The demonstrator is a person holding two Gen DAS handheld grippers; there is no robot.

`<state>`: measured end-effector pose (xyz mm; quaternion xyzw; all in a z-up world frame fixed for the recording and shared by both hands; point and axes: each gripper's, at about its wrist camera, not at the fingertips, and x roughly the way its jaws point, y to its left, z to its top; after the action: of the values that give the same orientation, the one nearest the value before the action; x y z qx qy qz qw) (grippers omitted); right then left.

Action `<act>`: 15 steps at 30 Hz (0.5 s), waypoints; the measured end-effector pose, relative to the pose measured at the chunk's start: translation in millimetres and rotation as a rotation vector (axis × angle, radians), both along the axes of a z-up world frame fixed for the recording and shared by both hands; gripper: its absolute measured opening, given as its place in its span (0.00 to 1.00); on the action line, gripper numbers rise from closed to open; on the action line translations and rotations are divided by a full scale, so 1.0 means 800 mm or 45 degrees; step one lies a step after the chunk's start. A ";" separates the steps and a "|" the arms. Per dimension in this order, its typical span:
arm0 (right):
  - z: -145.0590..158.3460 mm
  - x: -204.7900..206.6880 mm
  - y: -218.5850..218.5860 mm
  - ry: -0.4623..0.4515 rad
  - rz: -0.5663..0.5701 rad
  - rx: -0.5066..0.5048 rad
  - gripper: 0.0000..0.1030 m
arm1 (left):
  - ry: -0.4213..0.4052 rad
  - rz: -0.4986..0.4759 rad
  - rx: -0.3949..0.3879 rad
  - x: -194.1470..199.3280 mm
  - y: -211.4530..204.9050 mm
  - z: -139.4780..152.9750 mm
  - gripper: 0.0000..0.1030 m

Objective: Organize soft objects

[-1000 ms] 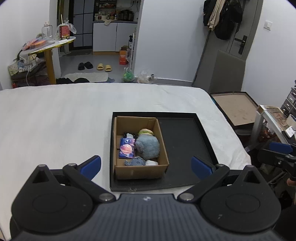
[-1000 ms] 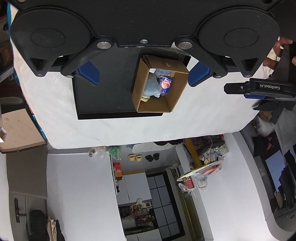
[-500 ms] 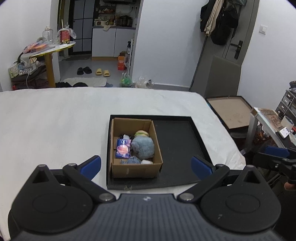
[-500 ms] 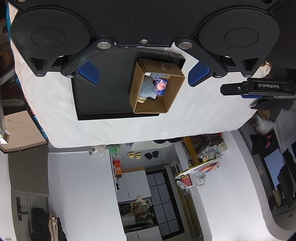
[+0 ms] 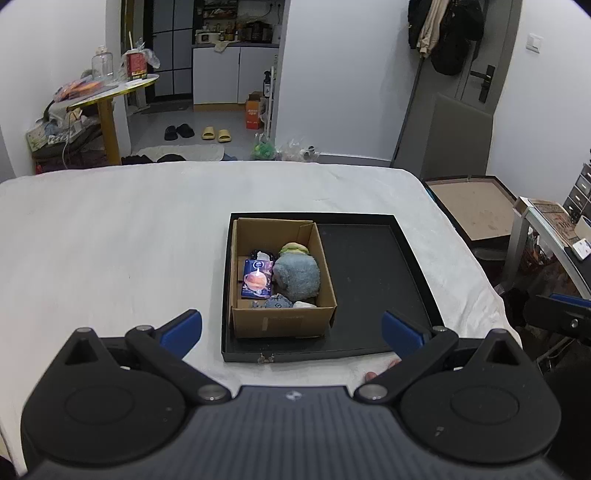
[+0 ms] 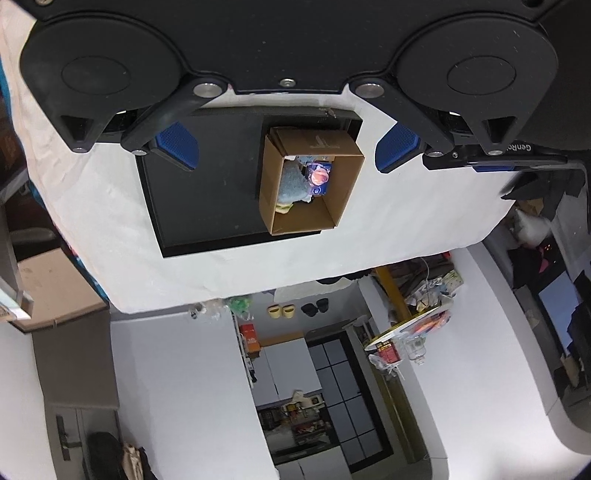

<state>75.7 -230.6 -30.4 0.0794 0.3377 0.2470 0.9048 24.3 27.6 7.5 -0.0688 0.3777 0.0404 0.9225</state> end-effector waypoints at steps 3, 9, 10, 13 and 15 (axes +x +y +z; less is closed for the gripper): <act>-0.003 0.000 0.000 0.018 -0.005 0.009 1.00 | -0.014 -0.011 0.022 -0.001 -0.005 0.002 1.00; -0.006 0.001 -0.001 0.033 -0.002 0.014 1.00 | -0.026 -0.001 0.018 -0.003 -0.006 0.004 1.00; -0.006 0.001 -0.001 0.031 -0.002 0.011 1.00 | -0.031 -0.002 0.011 -0.004 -0.005 0.004 1.00; -0.004 0.000 0.001 0.031 -0.005 0.002 1.00 | -0.048 -0.004 0.004 -0.007 -0.005 0.008 1.00; -0.004 0.001 0.003 0.034 -0.006 -0.003 1.00 | -0.058 -0.007 0.005 -0.009 -0.006 0.011 1.00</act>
<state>76.4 -228.2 -33.3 0.0824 0.3500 0.2432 0.9009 17.2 23.0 16.1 -0.0668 0.3566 0.0373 0.9311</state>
